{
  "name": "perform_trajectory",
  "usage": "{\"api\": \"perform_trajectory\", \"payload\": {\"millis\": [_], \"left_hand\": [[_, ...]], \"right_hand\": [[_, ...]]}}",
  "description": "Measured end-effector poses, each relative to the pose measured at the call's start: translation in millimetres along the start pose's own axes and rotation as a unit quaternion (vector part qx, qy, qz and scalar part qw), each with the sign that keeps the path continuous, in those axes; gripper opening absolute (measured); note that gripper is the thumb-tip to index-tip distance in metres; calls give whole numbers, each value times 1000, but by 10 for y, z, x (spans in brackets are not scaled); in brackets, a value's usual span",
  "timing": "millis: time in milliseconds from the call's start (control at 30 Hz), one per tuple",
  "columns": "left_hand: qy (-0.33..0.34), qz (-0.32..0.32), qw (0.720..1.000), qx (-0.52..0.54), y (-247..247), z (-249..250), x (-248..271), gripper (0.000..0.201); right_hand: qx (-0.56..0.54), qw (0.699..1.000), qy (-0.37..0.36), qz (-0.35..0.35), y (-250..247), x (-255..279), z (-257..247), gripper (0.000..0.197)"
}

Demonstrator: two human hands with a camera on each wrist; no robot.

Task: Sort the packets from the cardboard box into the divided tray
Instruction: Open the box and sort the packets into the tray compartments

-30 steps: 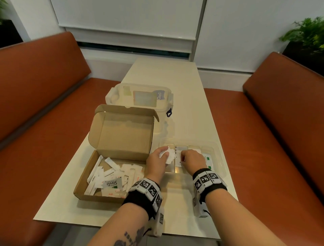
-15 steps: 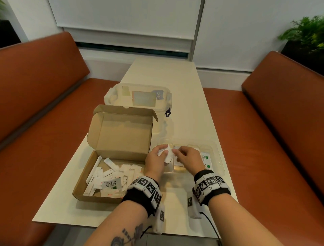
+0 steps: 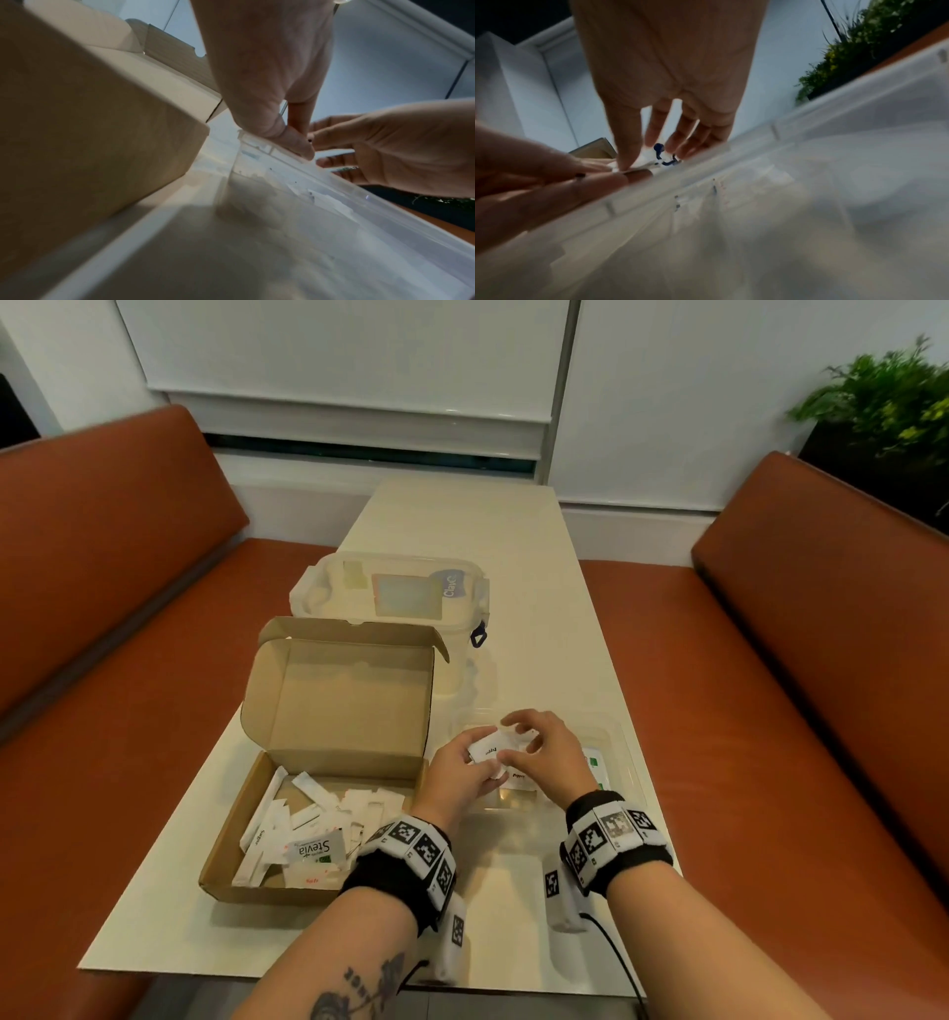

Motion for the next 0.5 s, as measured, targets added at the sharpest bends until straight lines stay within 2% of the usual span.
{"api": "perform_trajectory", "payload": {"millis": [67, 133, 200, 333, 400, 500], "left_hand": [[4, 4, 1000, -8, -8, 14, 1, 39], [7, 7, 1000, -12, -25, 14, 2, 38], [8, 8, 1000, -16, -36, 11, 6, 37], [7, -4, 1000, 3, -26, 27, 14, 33], [5, -17, 1000, 16, -17, 39, 24, 33], [-1, -22, 999, 33, -19, 38, 22, 34]], "right_hand": [[16, 999, -11, -39, 0, -17, -25, 37], [35, 998, -5, -49, -1, -34, -25, 38], [34, 999, 6, -39, -3, -38, -16, 34], [-39, 999, 32, 20, -7, -26, 9, 9], [-67, 996, 42, 39, -17, -24, 25, 11], [-98, 993, 58, 27, -35, -26, 44, 8]]}}
Point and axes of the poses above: each hand's wrist, its own x-axis away from the middle knuckle, its own y-axis out of the palm, z = x × y, the point moved 1 cm from there along -x, towards the middle knuckle, and after that the axes turned 4 degrees about -x, right-handed, at the moved point
